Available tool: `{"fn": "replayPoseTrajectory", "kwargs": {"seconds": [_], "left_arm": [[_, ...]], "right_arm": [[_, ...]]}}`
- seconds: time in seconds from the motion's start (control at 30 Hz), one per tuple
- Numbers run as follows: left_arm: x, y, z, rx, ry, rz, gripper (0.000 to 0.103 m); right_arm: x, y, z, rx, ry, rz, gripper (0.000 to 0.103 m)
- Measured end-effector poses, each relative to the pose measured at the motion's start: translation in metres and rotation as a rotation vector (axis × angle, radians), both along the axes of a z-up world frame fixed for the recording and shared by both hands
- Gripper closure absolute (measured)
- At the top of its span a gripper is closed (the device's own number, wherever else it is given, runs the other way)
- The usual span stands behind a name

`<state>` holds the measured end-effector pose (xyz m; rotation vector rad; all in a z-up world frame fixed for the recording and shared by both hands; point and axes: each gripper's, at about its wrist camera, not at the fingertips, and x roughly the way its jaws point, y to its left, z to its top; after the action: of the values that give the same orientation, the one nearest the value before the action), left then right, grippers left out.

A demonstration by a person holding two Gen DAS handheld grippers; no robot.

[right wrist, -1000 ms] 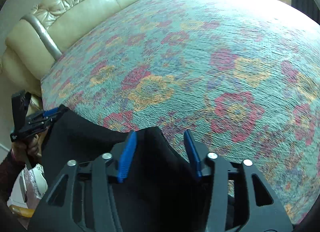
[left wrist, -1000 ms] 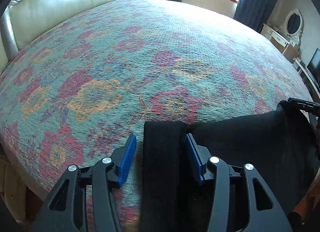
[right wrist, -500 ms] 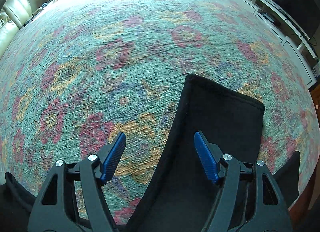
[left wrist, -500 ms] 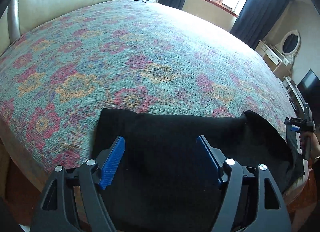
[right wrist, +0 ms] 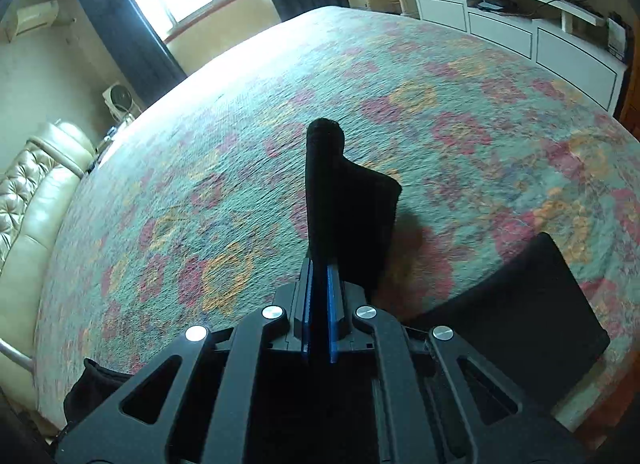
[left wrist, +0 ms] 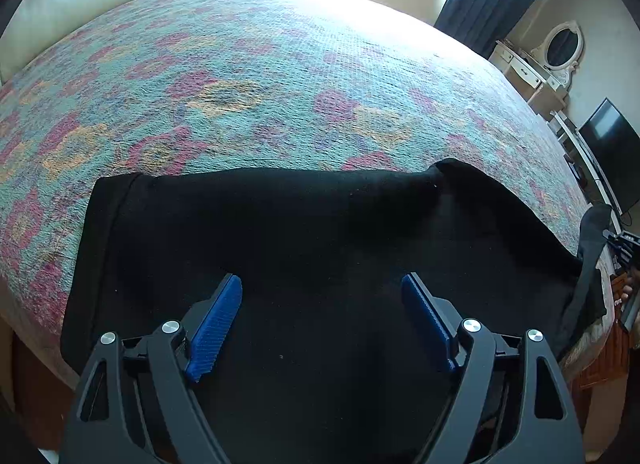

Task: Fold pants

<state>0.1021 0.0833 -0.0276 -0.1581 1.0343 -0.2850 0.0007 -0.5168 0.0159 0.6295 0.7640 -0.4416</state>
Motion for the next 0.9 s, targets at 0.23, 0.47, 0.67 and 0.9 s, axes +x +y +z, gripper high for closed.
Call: {"fn": "replayPoseTrajectory", "kwargs": {"seconds": [0.23,0.47,0.67,0.9], "left_arm": [[-0.005,-0.018,-0.003,0.012,0.020,-0.003,0.019],[-0.011,-0.034,-0.007,0.124,-0.003,-0.025,0.019],[-0.011,-0.042,-0.011,0.187,-0.017,-0.041,0.018],[-0.012,-0.040,-0.008,0.172,-0.001,-0.026,0.018]], "right_arm": [[-0.114,-0.029,-0.048,0.137,-0.026,-0.148,0.097],[-0.143,-0.031,-0.071,0.251,-0.102,-0.160,0.097],[-0.152,-0.065,-0.087,0.376,-0.198,-0.255,0.047],[-0.148,-0.083,-0.085,0.420,-0.222,-0.257,0.098]]}}
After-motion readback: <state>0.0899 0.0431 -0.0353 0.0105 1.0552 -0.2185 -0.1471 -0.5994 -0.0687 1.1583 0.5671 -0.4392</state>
